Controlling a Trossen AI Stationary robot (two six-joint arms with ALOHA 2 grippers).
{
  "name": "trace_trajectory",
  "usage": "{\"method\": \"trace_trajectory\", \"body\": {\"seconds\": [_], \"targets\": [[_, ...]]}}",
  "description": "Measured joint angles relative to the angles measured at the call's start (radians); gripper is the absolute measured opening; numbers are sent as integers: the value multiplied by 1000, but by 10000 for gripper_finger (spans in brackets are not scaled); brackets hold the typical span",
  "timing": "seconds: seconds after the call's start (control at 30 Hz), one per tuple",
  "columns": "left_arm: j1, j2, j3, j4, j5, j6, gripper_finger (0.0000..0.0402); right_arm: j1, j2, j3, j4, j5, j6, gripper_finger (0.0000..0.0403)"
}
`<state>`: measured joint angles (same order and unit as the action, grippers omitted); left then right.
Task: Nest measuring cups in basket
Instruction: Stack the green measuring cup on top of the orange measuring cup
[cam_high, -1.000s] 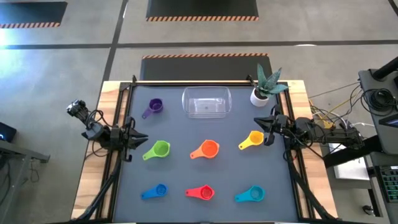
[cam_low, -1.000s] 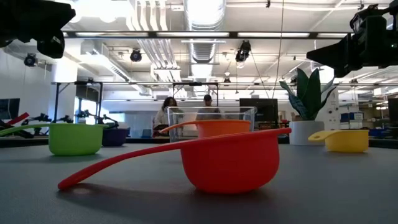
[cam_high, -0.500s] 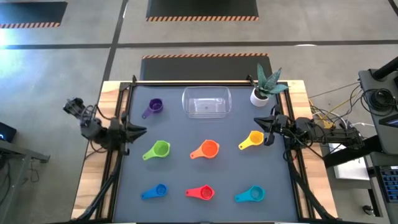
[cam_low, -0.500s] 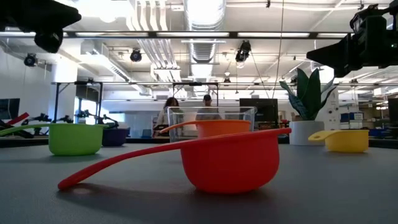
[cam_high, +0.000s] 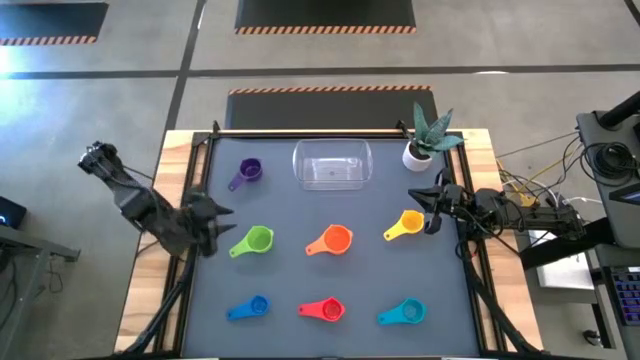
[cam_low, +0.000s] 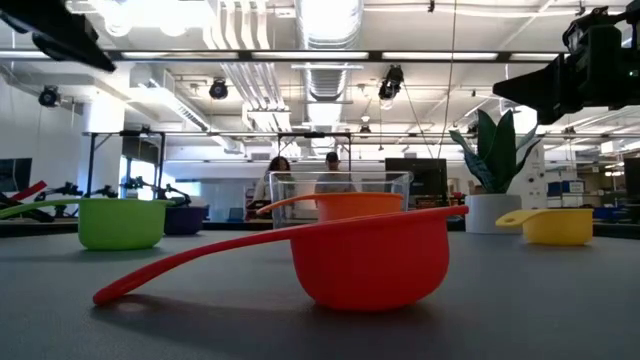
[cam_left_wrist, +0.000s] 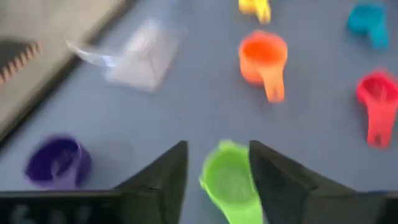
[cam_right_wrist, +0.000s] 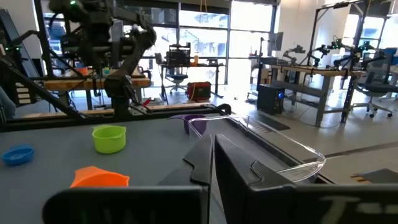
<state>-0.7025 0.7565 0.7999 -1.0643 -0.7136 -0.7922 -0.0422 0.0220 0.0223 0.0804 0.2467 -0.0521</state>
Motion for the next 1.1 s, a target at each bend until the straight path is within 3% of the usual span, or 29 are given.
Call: {"method": "trace_trajectory", "body": {"seconds": [0.17,0.33,0.67,0.87,1.1], "targets": [[0,170,-17,-4,151,-114,258,0,0,0,0,0,0,9],[1,260,-91,6,216,-243,296,0,0,0,0,0,0,9],[76,286,-242,208,312,-316,302,0,0,0,0,0,0,9],[131,291,-284,315,358,-243,302,0,0,0,0,0,0,9],[158,350,-298,317,359,-191,293,0,0,0,0,0,0,9]]}}
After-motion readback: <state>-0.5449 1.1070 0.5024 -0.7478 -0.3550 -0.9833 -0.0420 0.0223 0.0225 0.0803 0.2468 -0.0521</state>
